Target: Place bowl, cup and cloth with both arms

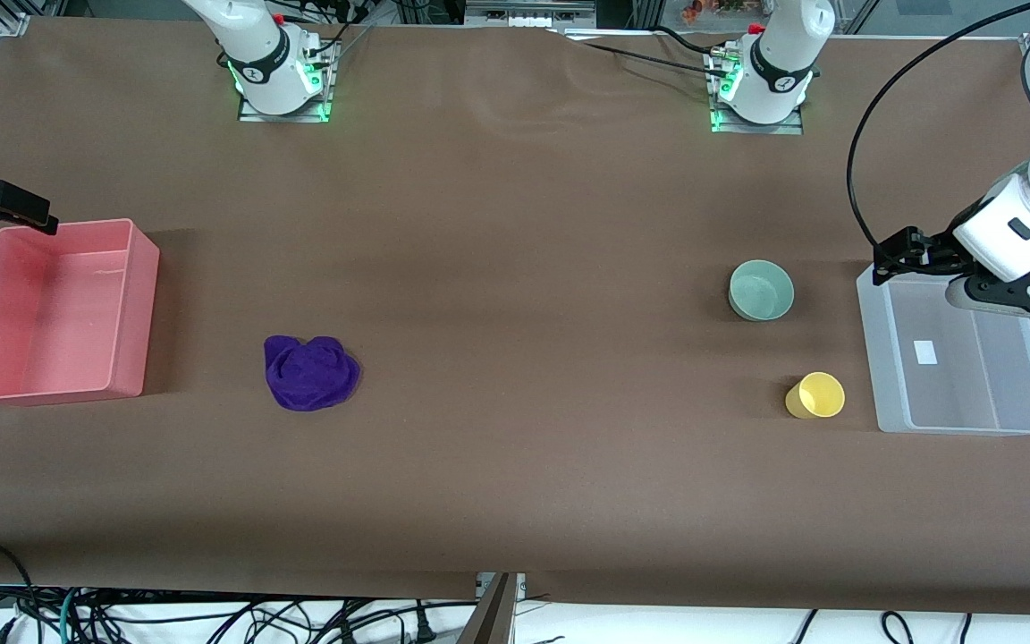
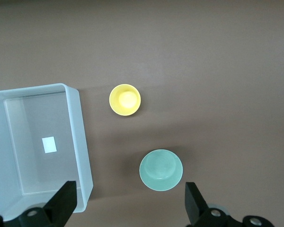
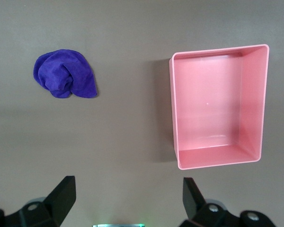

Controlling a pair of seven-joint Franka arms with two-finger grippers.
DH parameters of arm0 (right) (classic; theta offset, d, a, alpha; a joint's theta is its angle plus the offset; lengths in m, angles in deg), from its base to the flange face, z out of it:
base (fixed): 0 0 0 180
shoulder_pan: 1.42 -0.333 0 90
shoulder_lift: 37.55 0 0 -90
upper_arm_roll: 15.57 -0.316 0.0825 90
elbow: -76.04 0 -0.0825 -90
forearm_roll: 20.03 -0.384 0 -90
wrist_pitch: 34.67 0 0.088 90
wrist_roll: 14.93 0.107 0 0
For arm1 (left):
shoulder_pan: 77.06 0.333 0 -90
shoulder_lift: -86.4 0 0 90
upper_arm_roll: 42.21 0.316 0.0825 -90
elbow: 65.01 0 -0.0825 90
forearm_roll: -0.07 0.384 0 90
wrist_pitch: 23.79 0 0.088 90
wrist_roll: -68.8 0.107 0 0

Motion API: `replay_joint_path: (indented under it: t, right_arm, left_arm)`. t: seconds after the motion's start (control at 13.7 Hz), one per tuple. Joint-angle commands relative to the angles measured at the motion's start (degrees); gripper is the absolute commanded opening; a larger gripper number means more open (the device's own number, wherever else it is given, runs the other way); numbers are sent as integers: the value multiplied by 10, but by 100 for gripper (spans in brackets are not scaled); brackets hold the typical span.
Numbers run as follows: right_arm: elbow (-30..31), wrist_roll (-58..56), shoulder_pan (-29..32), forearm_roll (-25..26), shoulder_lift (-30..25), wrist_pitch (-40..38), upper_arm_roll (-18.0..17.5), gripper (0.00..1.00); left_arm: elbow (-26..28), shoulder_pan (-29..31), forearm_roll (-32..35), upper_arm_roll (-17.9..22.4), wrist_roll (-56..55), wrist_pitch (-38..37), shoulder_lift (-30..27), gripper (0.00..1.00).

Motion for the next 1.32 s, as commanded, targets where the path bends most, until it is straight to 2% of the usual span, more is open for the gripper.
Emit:
replay_joint_path:
  t: [0.0, 0.66, 0.88, 1.24]
  right_arm:
    - [0, 1, 0, -6, -3, 0, -1, 100]
    - [-1, 2, 0, -7, -2, 0, -1, 100]
    - [-1, 3, -1, -8, 0, 1, -2, 100]
    - [1, 12, -8, -5, 12, 17, -11, 100]
  left_arm:
    - [-22, -2, 8, 1, -6, -14, 12, 100]
    - [-18, 0, 8, 2, -5, -18, 12, 100]
    - [-19, 1, 8, 2, -3, -47, 12, 100]
    - [-15, 1, 9, 4, 0, -51, 23, 100]
